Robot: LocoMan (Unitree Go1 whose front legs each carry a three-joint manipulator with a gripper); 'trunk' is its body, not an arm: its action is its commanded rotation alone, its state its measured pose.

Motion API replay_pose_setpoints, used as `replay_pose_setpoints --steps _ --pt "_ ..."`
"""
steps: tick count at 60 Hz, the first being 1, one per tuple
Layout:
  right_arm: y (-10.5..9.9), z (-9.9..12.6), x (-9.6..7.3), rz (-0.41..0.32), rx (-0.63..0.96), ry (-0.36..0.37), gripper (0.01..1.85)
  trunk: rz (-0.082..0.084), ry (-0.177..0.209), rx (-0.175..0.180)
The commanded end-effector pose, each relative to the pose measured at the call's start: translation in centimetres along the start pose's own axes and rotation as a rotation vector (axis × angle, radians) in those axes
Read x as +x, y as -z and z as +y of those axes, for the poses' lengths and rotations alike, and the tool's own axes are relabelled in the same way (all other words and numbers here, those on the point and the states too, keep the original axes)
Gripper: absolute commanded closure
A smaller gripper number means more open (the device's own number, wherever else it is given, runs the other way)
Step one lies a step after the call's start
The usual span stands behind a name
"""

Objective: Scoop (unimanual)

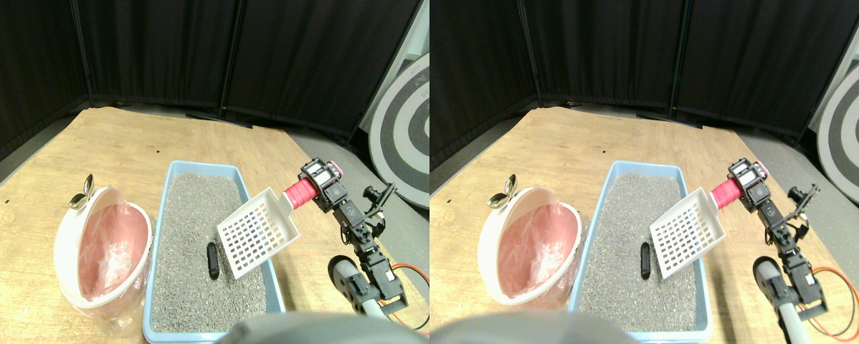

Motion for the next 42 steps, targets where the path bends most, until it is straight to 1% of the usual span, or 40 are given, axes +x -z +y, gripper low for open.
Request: replay_pose_setpoints --steps 1,2,9,12,14,15,17,19,20,21,24,26,30,31,42 --pt "-1.0 -0.2 0.5 -0.039 -0.015 0.004 1.80 0.008 -0.009 -0.029" --pt "-0.9 -0.2 0.6 -0.038 -0.017 0.003 1.80 0.010 -0.008 -0.030" --pt "-0.3 -0.4 1.0 -0.032 -0.038 0.026 1.80 0.011 -0.010 -0.030" --pt "-0.2 -0.4 1.1 -0.034 -0.046 0.025 1.80 0.011 -0.011 -0.030" --pt "0.1 -0.4 1.2 -0.031 -0.054 0.027 1.80 0.014 -0.013 -0.032" --pt "0.1 -0.5 1.3 -0.032 -0.063 0.025 1.73 0.014 -0.013 -0.032" --pt "0.2 -0.5 1.4 -0.035 -0.075 0.018 1.69 0.017 -0.013 -0.034" --pt "0.3 -0.5 1.5 -0.036 -0.087 0.013 1.70 0.017 -0.013 -0.034" --pt "0.3 -0.4 1.5 -0.029 -0.096 0.018 1.72 0.020 -0.015 -0.039" --pt "0.4 -0.3 1.5 -0.030 -0.108 0.015 1.80 0.020 -0.015 -0.039" --pt "0.4 -0.2 1.6 -0.036 -0.124 0.005 1.80 0.022 -0.017 -0.042" --pt "0.4 -0.1 1.6 -0.037 -0.147 -0.009 1.80 0.026 -0.021 -0.047" --pt "0.5 0.0 1.7 -0.034 -0.160 -0.014 1.80 0.025 -0.023 -0.053" --pt "0.6 0.0 1.8 -0.040 -0.163 -0.028 1.80 0.025 -0.023 -0.056" --pt "0.4 0.0 1.8 -0.020 -0.178 -0.009 1.80 0.028 -0.030 -0.067"
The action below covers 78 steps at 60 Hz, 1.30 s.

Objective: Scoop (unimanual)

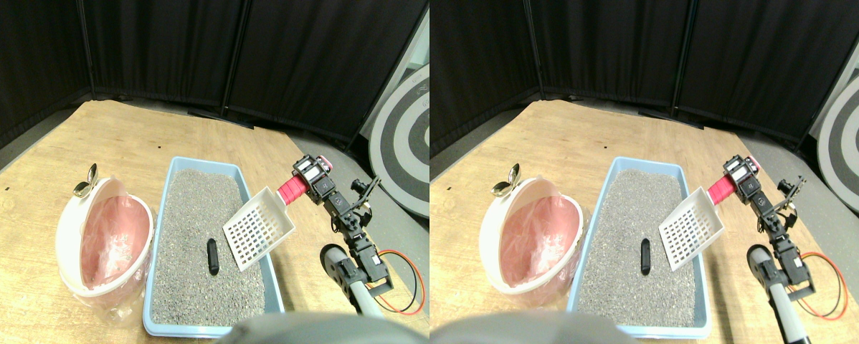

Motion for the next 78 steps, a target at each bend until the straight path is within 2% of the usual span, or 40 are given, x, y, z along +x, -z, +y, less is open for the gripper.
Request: replay_pose_setpoints --steps 1,10,26,38,44,50,59,69,73,78 --pt "-0.7 -0.3 0.0 -0.033 -0.013 0.031 1.80 0.021 -0.015 -0.034" --pt "-0.9 0.1 0.3 -0.045 -0.040 0.013 1.80 0.021 -0.020 -0.041" --pt "-1.5 1.2 0.5 -0.077 -0.075 -0.063 1.80 0.022 -0.030 -0.055" --pt "-1.6 2.7 0.4 -0.078 -0.085 -0.098 1.80 0.030 -0.045 -0.067" --pt "-1.6 4.1 -0.1 -0.043 -0.037 -0.098 1.80 0.030 -0.052 -0.075" --pt "-1.4 5.6 -0.6 -0.044 -0.026 -0.123 1.80 0.031 -0.059 -0.084" --pt "-0.9 8.6 -1.4 0.009 0.047 -0.181 1.80 0.037 -0.076 -0.101" --pt "-0.1 11.4 -2.1 0.033 0.114 -0.244 1.80 0.044 -0.111 -0.127" --pt "0.4 11.9 -2.1 0.039 0.135 -0.249 1.80 0.045 -0.123 -0.133" --pt "1.2 12.8 -2.1 0.061 0.181 -0.219 1.80 0.046 -0.138 -0.139"
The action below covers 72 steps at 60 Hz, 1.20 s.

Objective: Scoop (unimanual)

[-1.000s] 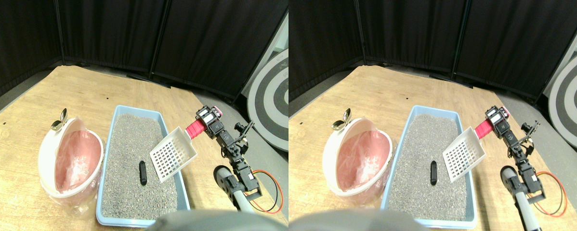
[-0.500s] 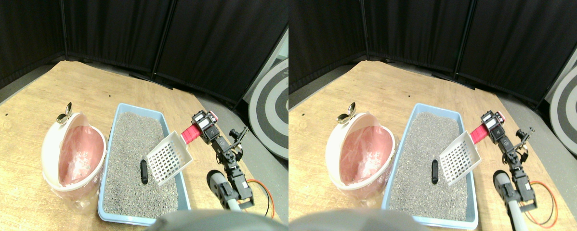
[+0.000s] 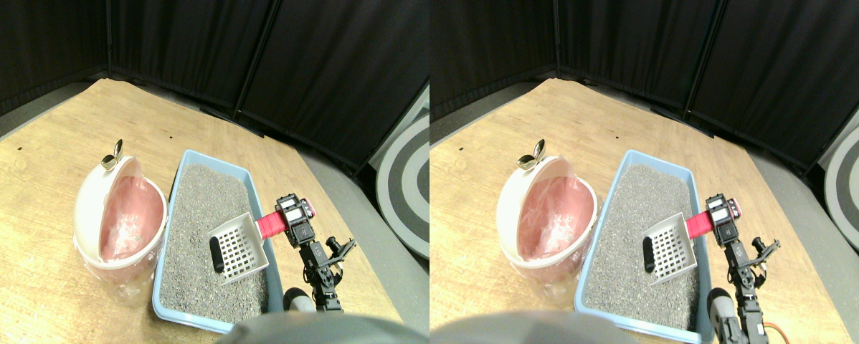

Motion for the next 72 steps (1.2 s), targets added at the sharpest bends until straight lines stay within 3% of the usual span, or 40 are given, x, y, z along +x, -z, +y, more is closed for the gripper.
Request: replay_pose_setpoints --steps 1,12,19,30,46,72 --pt "2.1 2.1 -0.4 0.041 0.080 -0.115 1.80 0.025 -0.046 -0.025" --pt "3.9 1.7 -0.1 0.101 0.135 -0.034 1.80 0.021 -0.056 -0.026" --pt "4.9 0.1 0.0 0.120 0.216 0.020 1.80 0.016 -0.050 -0.017" --pt "5.0 -1.8 -0.1 0.142 0.520 0.164 1.80 0.007 -0.042 -0.007" --pt "3.6 -4.3 0.3 0.101 0.667 0.270 1.80 -0.005 -0.030 0.001" --pt "3.6 -5.4 0.9 -0.001 0.873 0.328 1.80 -0.027 -0.020 0.009"
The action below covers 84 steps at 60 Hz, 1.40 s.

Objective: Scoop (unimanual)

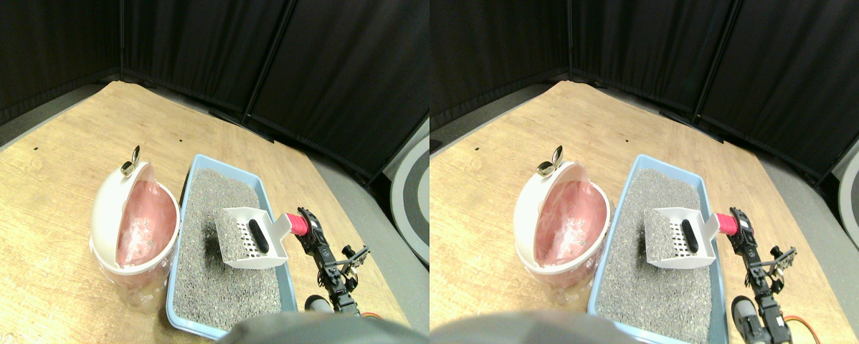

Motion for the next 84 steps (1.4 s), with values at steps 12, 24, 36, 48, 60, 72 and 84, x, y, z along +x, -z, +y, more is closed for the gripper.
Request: replay_pose_setpoints --steps 12,24,36,48,60,72,84 --pt "-2.2 0.1 1.3 -0.197 0.377 0.021 1.80 -0.026 0.011 0.004" --pt "-2.5 -0.2 2.2 -0.235 0.481 0.029 1.80 -0.034 0.012 0.003" --pt "-2.7 -0.3 2.5 -0.242 0.460 0.017 1.80 -0.036 0.010 0.004" --pt "-2.8 -0.1 2.4 -0.232 0.437 0.021 1.80 -0.035 0.014 0.004" --pt "-2.6 0.3 2.2 -0.217 0.568 0.049 1.80 -0.039 0.015 0.007" --pt "-2.4 0.7 2.0 -0.200 0.580 0.036 1.80 -0.040 0.016 0.006" --pt "-2.6 1.2 1.9 -0.204 0.519 0.020 1.80 -0.038 0.014 0.002"
